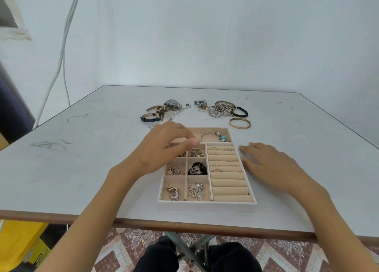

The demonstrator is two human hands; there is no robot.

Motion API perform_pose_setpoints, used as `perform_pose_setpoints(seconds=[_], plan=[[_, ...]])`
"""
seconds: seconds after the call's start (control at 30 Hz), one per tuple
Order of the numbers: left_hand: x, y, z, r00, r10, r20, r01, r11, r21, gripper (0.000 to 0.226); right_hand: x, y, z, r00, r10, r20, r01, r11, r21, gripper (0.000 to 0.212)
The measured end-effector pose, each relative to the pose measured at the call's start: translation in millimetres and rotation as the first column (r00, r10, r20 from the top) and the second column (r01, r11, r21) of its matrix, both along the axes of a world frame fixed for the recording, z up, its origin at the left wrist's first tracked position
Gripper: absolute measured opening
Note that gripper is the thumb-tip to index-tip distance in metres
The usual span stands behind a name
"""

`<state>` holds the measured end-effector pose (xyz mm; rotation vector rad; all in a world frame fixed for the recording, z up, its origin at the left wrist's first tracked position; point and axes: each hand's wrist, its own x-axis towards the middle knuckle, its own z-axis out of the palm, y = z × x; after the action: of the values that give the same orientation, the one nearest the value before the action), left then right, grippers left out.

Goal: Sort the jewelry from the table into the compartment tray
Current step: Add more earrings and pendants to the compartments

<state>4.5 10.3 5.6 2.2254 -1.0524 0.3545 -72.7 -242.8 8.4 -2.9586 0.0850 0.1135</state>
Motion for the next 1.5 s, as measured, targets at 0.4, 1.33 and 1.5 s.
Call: perform_pose_setpoints(seconds=[0.4,1.33,1.5], plan=[[93,-63,40,0.923,0.377,-0.069,-0.345,0.896,0.279,0.017,136,-5,52,0.966,-0.105,0.237,0.052,0.974,0.22,0.009],[179,-135,13,0.851,0.526,0.009,-0.486,0.779,0.397,0.022,232,0,15,0.976,-0.167,0.138,0.123,0.951,0.285,0.027],[180,-129,11,0.849,0.519,-0.1,-0.462,0.821,0.336,0.012,232,-4,14,0.982,-0.139,0.124,0.086,0.928,0.363,0.018]])
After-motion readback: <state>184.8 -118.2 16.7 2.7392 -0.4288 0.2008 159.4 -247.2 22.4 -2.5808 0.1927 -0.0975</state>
